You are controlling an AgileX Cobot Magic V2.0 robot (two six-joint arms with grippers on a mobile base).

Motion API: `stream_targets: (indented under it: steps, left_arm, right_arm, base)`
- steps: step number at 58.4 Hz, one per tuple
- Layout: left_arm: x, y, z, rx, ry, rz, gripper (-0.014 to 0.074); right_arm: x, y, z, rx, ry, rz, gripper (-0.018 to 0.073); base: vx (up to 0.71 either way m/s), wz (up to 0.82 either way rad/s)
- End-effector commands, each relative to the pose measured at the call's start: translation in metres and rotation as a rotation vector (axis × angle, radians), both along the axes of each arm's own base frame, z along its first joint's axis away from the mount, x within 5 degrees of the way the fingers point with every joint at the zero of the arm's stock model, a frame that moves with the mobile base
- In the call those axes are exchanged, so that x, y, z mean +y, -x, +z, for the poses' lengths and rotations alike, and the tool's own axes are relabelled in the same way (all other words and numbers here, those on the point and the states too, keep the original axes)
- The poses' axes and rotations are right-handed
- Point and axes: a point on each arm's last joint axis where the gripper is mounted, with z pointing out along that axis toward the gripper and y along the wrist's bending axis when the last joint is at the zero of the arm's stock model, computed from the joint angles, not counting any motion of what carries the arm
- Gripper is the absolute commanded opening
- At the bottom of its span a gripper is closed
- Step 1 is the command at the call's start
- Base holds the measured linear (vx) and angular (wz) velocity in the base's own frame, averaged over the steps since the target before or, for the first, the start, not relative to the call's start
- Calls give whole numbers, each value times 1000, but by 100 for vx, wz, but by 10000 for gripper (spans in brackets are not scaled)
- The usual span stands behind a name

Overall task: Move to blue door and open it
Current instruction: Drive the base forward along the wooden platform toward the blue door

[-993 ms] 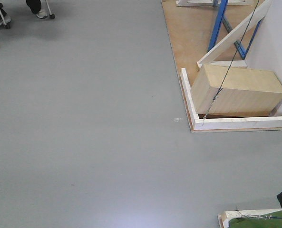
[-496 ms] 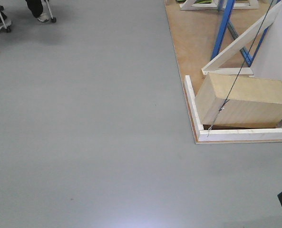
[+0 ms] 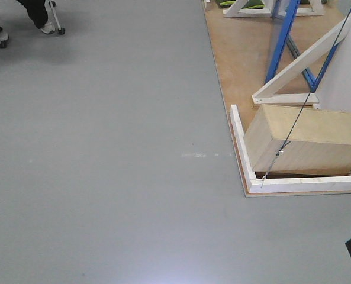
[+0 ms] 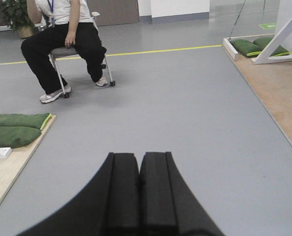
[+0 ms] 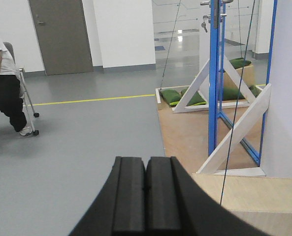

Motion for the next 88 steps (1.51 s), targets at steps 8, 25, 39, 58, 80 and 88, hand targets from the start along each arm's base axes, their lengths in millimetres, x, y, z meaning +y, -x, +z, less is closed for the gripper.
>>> stream_targets:
  steps: [8,25,39,58,80,88]
  left_arm:
    - [-1,0,7,-100,0,-9,70]
    - [-1,0,7,-99,0,-9,70]
    - [-1,0,7,-99,0,-9,70]
    - [-1,0,7,-99,0,-9,70]
    - [-1,0,7,-99,0,-9,70]
    - [-1,0,7,-99,0,-9,70]
  right_arm:
    - [0,1,2,-90,8,-6,2]
    - [0,1,2,-89,8,-6,2]
    - [0,1,2,-88,8,-6,2]
    - [0,1,2,-88,8,-6,2]
    - [0,1,2,-87,8,-6,2]
    - [0,1,2,-86,8,-6,2]
  base:
    - [21,-6]
    - [24,-1]
    - [26,-2]
    - [28,-1]
    - [29,5]
    - [31,5]
